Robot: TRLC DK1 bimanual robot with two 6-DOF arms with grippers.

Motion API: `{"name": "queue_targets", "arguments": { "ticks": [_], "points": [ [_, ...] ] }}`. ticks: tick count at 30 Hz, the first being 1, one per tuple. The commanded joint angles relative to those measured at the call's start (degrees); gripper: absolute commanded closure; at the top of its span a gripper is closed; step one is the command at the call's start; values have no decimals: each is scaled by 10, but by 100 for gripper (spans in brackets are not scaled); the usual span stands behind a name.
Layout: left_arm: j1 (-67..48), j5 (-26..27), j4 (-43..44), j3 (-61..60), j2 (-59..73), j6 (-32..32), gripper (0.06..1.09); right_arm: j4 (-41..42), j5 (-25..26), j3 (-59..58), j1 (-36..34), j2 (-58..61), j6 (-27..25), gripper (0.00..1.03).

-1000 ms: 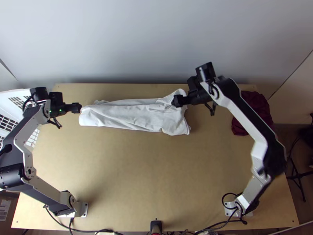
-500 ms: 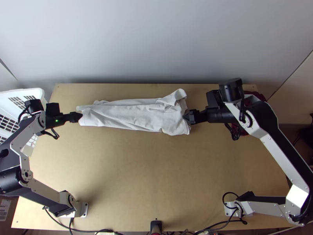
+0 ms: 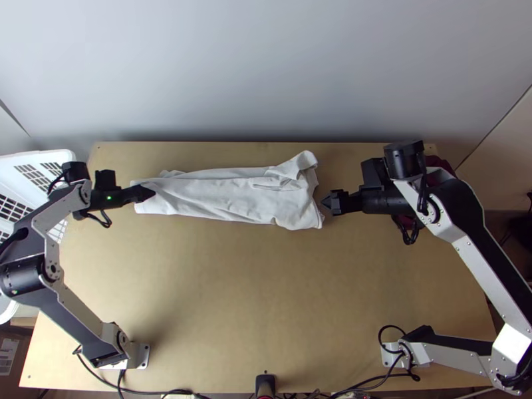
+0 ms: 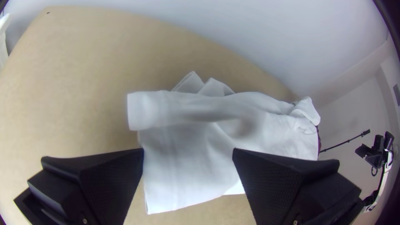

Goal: Fold the t-shirt

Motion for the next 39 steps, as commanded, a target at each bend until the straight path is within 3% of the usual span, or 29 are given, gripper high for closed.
{"name": "queue_targets", "arguments": {
  "ticks": [1, 12, 13, 14, 15, 16, 17, 21, 25, 35, 39],
  "points": [
    [-15, 2, 0, 53, 56, -9, 11, -5, 0, 4, -7, -3, 2, 4],
    [-52, -21, -17, 90, 87, 19, 11, -11, -14, -8, -17, -4, 12, 4],
    [-55, -15, -20, 92, 82, 15, 15, -11, -14, -10, -18, -4, 12, 4],
    [-55, -3, -22, 93, 75, 8, 32, -11, -14, -13, -19, -6, 12, 4],
    [-55, 13, -15, 94, 70, -9, 62, -11, -14, -15, -20, -7, 12, 4],
    [-56, 20, -5, 101, 71, -34, 100, -11, -14, -16, -21, -7, 12, 4],
    [-57, 21, -7, 110, 73, -55, 104, -11, -14, -19, -21, -7, 12, 4],
    [-46, 76, -11, 110, 37, -101, 105, -10, -14, -29, -22, -11, 12, 4],
    [-33, 96, -12, 112, -16, -133, 105, -10, -14, -35, -26, -12, 12, 4],
    [-43, 87, -96, 144, -75, -115, 105, -7, -14, -61, -26, -29, 15, 4],
    [-81, 59, -139, 175, -76, -92, 105, -4, -14, -89, -26, -49, 17, 4]
  ]
}}
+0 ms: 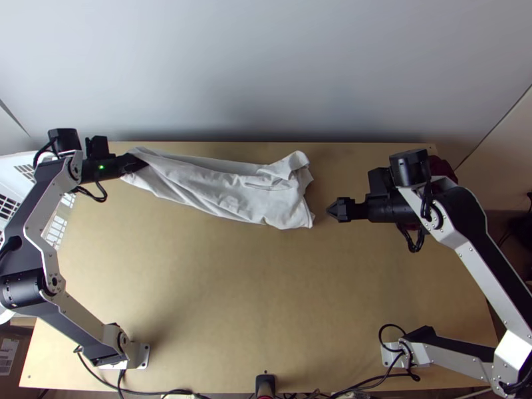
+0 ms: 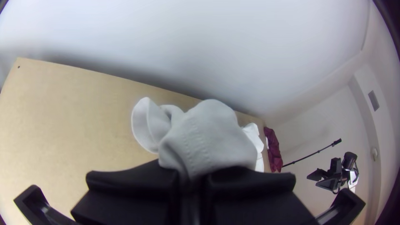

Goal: Fold the t-shirt

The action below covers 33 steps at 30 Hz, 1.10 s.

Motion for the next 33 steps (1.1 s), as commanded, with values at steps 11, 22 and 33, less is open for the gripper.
{"name": "queue_targets", "arguments": {
  "ticks": [11, 22, 33],
  "points": [
    [-175, -123, -117, 132, 9, 24, 105, 6, 1, -104, -8, -88, 10, 4],
    [-292, -179, -137, 229, 71, -1, 105, 24, 1, -179, -17, -156, 19, 4],
    [-388, -209, -143, 396, 211, -63, 105, 26, -1, -253, -33, -219, 30, 4]
  ]
}}
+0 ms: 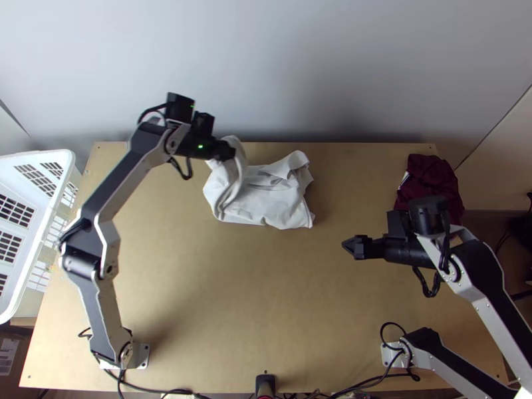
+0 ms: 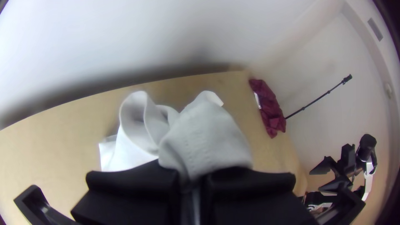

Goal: Fold the t-shirt

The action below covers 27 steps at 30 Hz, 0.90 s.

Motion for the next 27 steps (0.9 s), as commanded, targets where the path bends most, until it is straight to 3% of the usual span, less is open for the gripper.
{"name": "queue_targets", "arguments": {
  "ticks": [1, 12, 13, 14, 15, 16, 27],
  "points": [
    [-66, -14, -2, 100, 74, -33, 105, 2, 0, -48, -8, -39, 4, 4],
    [-149, -21, 65, 144, 143, -71, 105, 12, 0, -75, -21, -66, 8, 4],
    [-156, -21, 73, 144, 151, -71, 99, 14, 0, -76, -20, -66, 8, 4],
    [-161, -21, 80, 147, 159, -77, 74, 15, 0, -77, -20, -66, 8, 4],
    [-164, -21, 80, 153, 167, -97, 34, 17, 0, -78, -19, -66, 8, 4],
    [-168, -21, 81, 156, 170, -115, 7, 18, -1, -77, -17, -66, 8, 4],
    [-155, -21, 107, 158, 99, -186, 10, 27, -3, -83, -11, -68, 10, 4]
  ]
}}
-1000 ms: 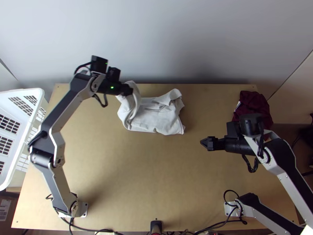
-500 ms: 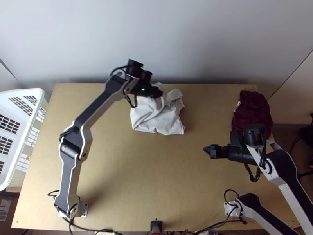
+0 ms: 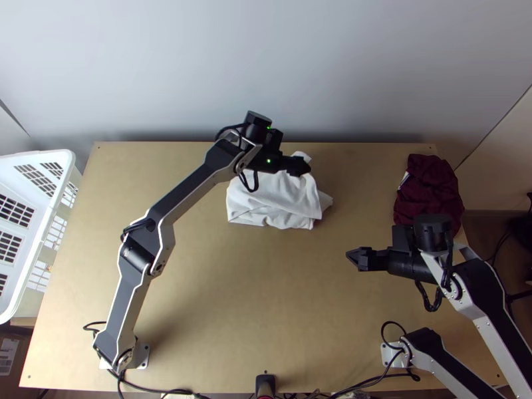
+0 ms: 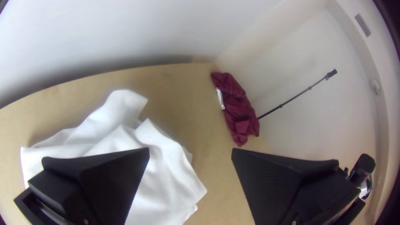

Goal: Fold the t-shirt

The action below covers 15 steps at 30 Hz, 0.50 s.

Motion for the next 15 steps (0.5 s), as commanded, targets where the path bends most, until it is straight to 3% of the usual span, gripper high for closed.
{"name": "queue_targets", "arguments": {
  "ticks": [1, 7, 15],
  "points": [
    [9, 1, 24, 4, -48, -42, 10, 8, -2, -5, 3, -2, 3, 4],
    [53, -1, -25, -51, -118, 18, 10, 35, -16, -19, 5, 4, 22, 4],
    [101, -1, -134, -118, -190, 81, 10, 195, -42, -97, 5, 73, 92, 4]
  ]
}}
